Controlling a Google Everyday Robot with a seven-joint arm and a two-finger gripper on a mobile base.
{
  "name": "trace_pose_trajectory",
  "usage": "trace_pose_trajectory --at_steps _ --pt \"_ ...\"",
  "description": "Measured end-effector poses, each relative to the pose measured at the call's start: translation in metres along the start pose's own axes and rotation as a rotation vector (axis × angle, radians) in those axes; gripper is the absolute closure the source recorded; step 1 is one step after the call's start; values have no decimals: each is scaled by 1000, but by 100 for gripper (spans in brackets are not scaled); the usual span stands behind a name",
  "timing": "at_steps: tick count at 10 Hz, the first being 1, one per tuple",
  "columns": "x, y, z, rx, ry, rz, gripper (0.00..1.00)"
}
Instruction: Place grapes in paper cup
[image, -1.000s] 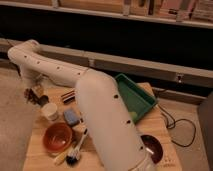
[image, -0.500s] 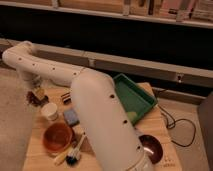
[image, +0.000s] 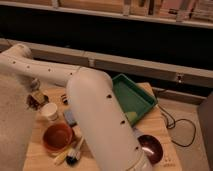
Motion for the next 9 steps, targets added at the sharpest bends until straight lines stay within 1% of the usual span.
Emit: trace_pose_trajectory --at_steps 4,6,8,9 --pt "-1 12 0 -12 18 23 100" --pt "6 22 0 -18 31 55 100" --pt "19 35 1 -26 46 97 100" --pt "20 39 2 -29 48 110 100"
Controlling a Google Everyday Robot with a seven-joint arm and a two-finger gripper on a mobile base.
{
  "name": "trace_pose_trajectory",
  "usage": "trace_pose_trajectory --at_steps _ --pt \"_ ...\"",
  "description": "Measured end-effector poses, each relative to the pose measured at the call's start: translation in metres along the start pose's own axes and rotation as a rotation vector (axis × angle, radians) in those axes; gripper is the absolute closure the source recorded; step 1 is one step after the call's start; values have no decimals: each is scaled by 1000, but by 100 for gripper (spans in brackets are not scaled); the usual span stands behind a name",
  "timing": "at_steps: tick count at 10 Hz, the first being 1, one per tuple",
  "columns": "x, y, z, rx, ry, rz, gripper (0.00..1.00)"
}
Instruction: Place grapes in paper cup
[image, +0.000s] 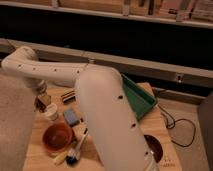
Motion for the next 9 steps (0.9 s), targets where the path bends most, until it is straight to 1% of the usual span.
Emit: trace_pose_trajectory --at_steps 2,3,7,9 --pt "11 8 3 -3 2 36 100" --pt "13 9 3 -4 0 43 100" --pt "18 9 12 -6 -22 58 100" --pt "20 8 17 -7 -32 55 100"
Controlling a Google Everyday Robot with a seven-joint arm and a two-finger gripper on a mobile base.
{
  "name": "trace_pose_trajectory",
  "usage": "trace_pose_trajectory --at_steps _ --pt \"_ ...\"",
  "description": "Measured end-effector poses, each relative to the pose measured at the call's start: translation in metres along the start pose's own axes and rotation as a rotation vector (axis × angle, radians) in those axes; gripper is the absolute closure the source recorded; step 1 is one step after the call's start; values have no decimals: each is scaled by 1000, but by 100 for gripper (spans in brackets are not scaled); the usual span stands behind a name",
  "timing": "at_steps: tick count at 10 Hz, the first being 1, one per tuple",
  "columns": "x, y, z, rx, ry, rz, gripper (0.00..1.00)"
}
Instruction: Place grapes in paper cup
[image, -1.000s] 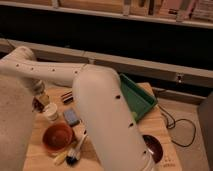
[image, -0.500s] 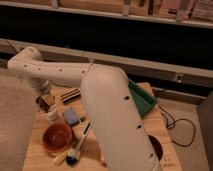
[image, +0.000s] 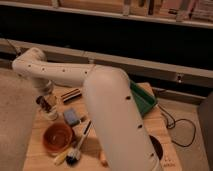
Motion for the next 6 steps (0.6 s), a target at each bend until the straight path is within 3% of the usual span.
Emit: trace_pose_trajectory --at_steps 2,6 --pt "0 -2 4 -5 -6 -1 97" --pt "20 -9 22 -13 -11 29 60"
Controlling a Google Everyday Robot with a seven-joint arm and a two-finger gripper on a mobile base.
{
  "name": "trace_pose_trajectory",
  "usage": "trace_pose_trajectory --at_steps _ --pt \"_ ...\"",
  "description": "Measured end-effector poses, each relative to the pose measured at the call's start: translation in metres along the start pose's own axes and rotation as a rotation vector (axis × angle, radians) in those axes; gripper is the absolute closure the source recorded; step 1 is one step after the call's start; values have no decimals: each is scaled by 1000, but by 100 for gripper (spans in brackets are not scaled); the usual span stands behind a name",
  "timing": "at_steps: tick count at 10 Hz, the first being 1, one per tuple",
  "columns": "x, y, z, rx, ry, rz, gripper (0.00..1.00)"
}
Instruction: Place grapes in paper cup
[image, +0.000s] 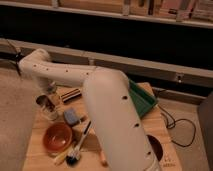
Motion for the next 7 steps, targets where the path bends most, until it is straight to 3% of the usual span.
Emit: trace_pose_trajectory --at_steps 4,6,7 --pt "5 -7 5 7 -9 18 17" --pt "11 -8 12 3 -13 29 3" --pt "13 -9 19 3 -20 35 1"
